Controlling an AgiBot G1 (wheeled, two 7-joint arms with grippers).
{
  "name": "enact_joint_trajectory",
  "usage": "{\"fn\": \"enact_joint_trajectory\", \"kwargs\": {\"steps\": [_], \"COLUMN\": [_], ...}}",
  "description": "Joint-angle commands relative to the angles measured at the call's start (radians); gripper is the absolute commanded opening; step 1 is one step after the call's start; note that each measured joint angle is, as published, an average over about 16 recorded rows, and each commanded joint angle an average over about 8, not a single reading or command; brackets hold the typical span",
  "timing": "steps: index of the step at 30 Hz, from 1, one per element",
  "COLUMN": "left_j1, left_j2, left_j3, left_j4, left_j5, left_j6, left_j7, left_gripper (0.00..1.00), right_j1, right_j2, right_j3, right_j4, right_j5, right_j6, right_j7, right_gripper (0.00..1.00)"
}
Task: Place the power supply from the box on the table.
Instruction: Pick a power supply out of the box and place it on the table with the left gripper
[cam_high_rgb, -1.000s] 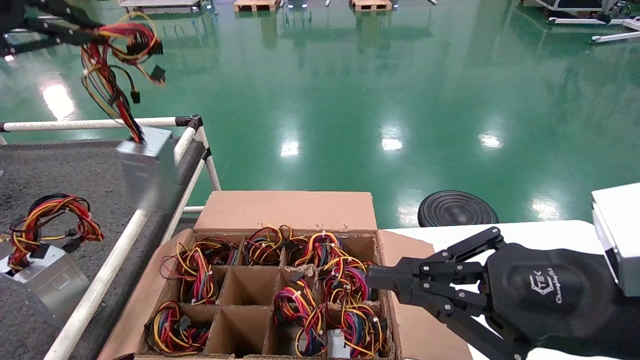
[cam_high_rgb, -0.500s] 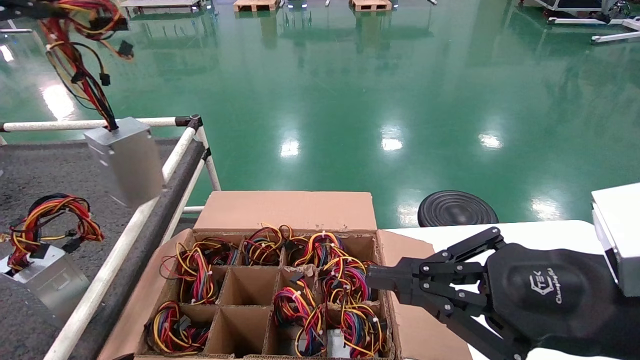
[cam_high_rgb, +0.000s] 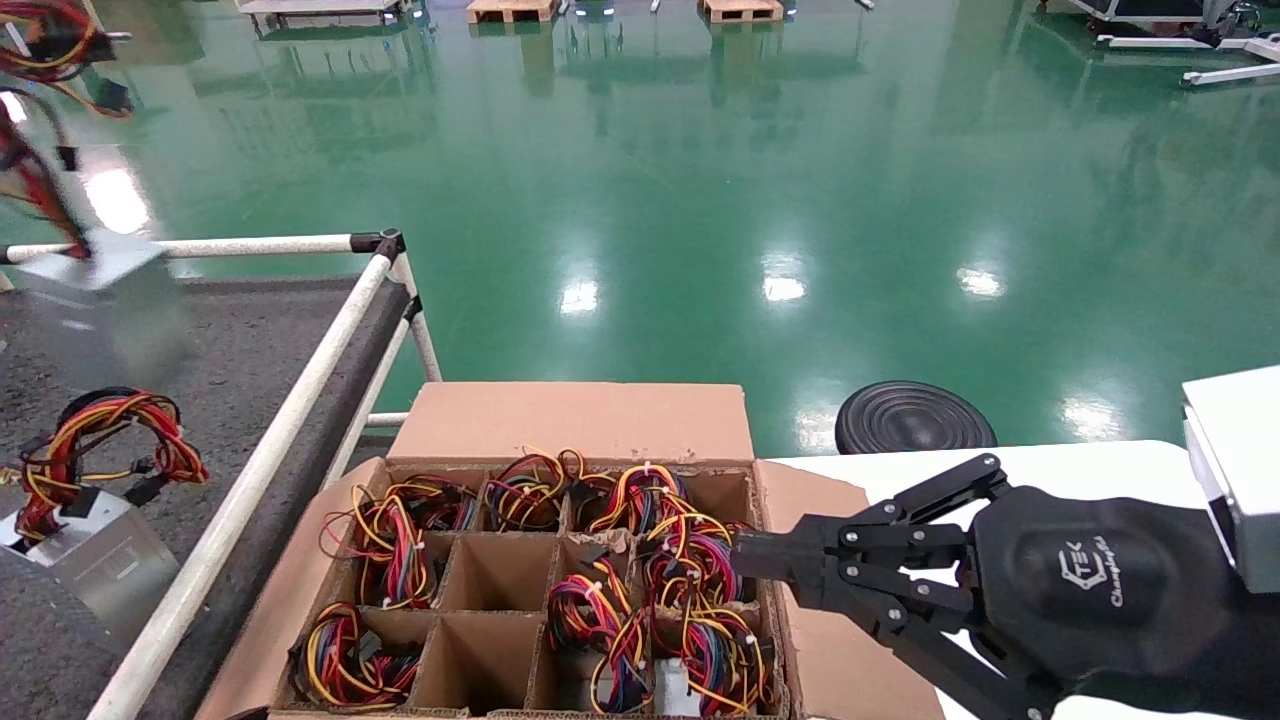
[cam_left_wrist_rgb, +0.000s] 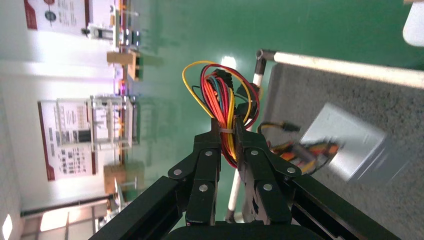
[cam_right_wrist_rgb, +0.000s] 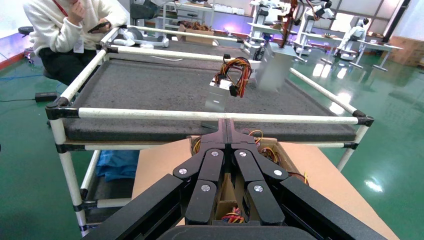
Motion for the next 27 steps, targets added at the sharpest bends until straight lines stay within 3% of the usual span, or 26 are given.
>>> {"fn": "enact_joint_trajectory", "kwargs": {"steps": [1,27], "left_j1": [-0.006,0.002], "left_j2": [-0.003,-0.072], "left_j3": [0.004,0.043], "left_j4": [0.008,0.104], "left_j5": [0.008,0.051], "left_j6": [-0.005,0.002], "left_j7": [-0.004,-0.014], "left_gripper": [0.00,0.00], "right_j1": [0.000,0.000], "right_j2": [0.000,0.000], "right_j3": [0.000,0.000], "right_j4": [0.000,0.000], "right_j5": [0.000,0.000], "right_j6": [0.000,0.000], "right_j7": [0.000,0.000], "right_gripper": [0.00,0.00]}}
